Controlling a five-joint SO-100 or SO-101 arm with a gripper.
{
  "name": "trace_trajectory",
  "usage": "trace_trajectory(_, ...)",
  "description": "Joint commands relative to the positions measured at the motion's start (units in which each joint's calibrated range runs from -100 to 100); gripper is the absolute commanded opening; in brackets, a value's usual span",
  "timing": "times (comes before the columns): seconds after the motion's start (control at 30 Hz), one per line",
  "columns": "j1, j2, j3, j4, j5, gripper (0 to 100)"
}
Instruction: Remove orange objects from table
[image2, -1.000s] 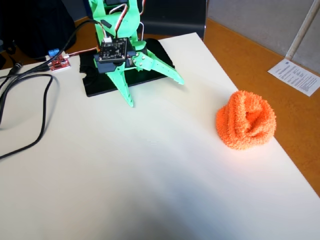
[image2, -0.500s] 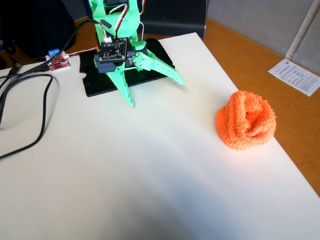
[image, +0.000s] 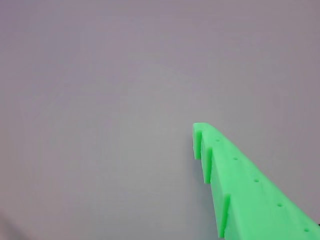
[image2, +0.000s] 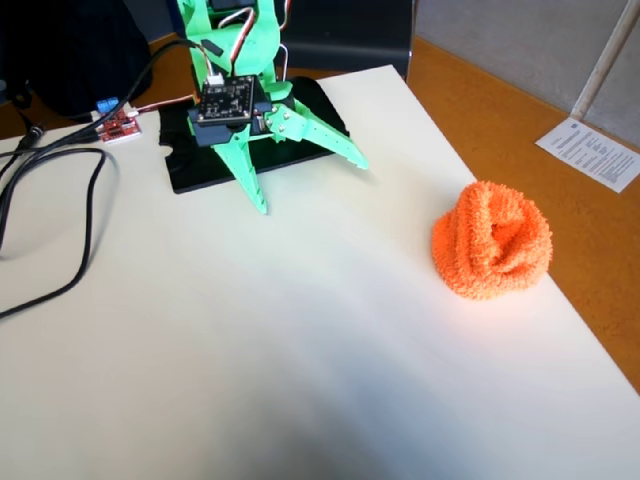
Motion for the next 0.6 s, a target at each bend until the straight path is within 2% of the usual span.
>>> trace_trajectory(0.0, -0.37, -0.28, -0.2, 0.18, -0.15, 56)
trace_trajectory(0.03, -0.37, -0.28, -0.2, 0.18, -0.2, 56)
trace_trajectory(0.07, -0.74, -0.28, -0.3, 0.26, 2.69, 56)
trace_trajectory(0.17, 5.55, 0.14, -0.78, -2.33, 16.8, 56)
trace_trajectory(0.2, 7.99, 1.66, -1.85, -5.41, 18.27, 56)
trace_trajectory(0.37, 10.65, 17.27, -13.28, -19.6, 18.8, 56)
trace_trajectory(0.5, 5.55, 35.73, -33.92, -19.84, 15.78, 56)
trace_trajectory(0.57, 1.78, 44.37, -45.74, -20.09, 12.5, 56)
